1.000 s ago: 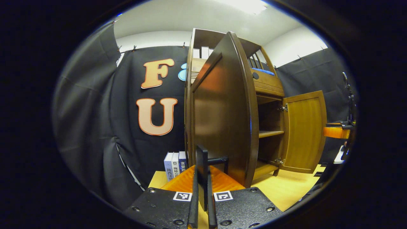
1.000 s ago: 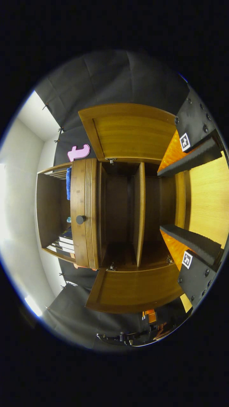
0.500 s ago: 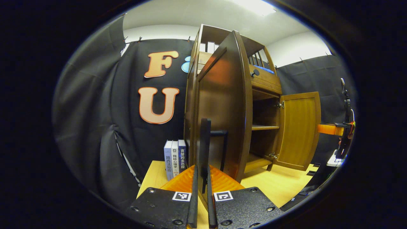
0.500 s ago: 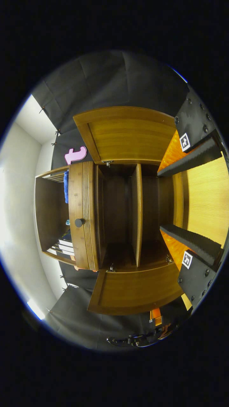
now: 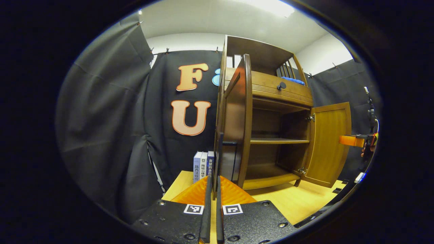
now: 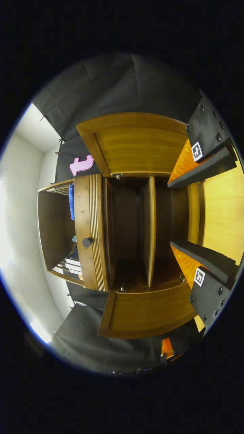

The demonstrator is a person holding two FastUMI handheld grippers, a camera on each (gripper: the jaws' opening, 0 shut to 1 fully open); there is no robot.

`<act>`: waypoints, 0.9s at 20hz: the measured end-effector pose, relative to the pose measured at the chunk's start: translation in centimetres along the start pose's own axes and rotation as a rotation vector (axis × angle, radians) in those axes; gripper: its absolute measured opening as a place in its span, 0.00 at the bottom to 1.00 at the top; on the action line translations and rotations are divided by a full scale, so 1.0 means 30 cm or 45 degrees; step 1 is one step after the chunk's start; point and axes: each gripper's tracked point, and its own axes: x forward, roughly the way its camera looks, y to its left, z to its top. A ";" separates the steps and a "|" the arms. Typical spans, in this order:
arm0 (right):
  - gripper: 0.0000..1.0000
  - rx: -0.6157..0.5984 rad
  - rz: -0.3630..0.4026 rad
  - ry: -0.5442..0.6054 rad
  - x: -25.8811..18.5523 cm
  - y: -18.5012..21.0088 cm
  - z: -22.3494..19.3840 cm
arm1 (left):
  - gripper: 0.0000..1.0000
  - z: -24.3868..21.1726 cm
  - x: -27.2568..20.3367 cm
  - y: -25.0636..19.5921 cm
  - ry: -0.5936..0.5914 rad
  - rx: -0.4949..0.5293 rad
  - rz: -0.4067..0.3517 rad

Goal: Open the right door of the double-door shoe cabinet with the right hand, and open the left door with the left hand.

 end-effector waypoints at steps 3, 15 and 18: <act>0.98 0.004 0.021 -0.005 0.009 -0.031 0.025 | 0.11 0.065 -0.019 -0.130 -0.034 -0.038 0.003; 0.98 0.008 0.035 -0.018 -0.060 -0.240 0.062 | 0.09 0.160 0.184 -0.764 -0.075 -0.091 -0.227; 0.93 0.019 0.048 -0.025 -0.056 -0.267 0.066 | 0.34 0.135 0.215 -0.811 -0.039 -0.125 -0.206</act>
